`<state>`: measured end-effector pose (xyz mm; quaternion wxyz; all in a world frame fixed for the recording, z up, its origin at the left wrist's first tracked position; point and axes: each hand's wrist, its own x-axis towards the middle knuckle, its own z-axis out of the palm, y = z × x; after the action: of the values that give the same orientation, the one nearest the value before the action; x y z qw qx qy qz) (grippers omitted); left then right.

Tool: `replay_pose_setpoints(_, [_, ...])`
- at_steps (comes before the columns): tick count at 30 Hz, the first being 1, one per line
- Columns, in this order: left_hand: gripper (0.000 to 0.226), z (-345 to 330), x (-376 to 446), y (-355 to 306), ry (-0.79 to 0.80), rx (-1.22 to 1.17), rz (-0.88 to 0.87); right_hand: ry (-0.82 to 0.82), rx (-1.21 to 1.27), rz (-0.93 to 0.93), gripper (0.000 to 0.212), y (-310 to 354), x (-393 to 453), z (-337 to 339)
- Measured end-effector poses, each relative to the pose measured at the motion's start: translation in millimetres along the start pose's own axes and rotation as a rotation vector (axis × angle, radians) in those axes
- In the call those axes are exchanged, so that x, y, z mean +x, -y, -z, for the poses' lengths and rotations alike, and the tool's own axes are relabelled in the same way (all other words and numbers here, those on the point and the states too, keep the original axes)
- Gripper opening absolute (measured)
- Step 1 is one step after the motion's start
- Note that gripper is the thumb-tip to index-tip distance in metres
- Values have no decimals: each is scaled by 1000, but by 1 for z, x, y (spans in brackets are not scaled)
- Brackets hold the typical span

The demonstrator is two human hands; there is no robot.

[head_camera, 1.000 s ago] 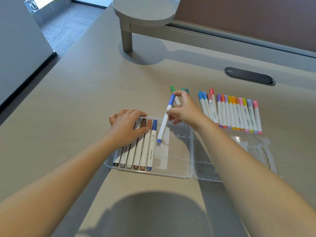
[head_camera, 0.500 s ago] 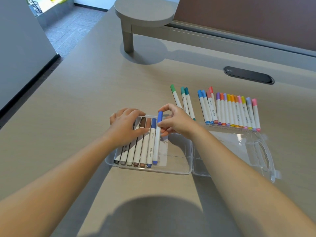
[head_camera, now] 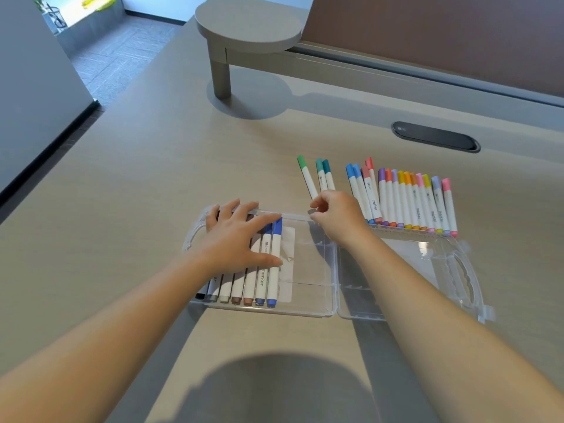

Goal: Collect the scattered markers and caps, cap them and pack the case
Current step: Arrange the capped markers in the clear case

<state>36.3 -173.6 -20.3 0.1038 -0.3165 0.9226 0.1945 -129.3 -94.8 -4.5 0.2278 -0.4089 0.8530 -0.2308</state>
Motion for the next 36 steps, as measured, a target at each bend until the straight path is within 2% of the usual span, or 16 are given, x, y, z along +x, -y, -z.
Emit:
replay_pose_setpoints(3, [79, -1, 1, -2, 21, 56, -3, -13, 1, -10, 19, -5, 0, 2])
replay_pose_setpoints(7, [76, 1, 4, -6, 39, 86, -15, -116, 29, -29, 19, -8, 6, 9])
replay_pose_setpoints(16, [80, -1, 10, -24, 33, 87, -72, -300, -106, -135, 23, -31, 25, 23])
replay_pose_setpoints(21, [85, 0, 17, -30, -3, -89, -44, -232, -301, -162, 27, -34, 33, 24])
replay_pose_setpoints(24, [75, 1, 19, -28, -30, -194, -25, -171, -418, -154, 39, -28, 37, 21])
replay_pose_setpoints(27, [72, 2, 17, -28, -34, -202, -31, -145, -461, -136, 52, -21, 36, 20])
replay_pose_setpoints(31, [71, 1, 16, -28, -51, -192, -43, -216, -290, -96, 54, -15, 29, 33])
replay_pose_setpoints(33, [74, 0, 15, -27, -54, -202, -48, -235, -96, -27, 74, -11, 24, 42])
replay_pose_setpoints(36, [81, -1, 14, -26, -73, -232, -70, -122, 174, 35, 99, -3, 10, 49])
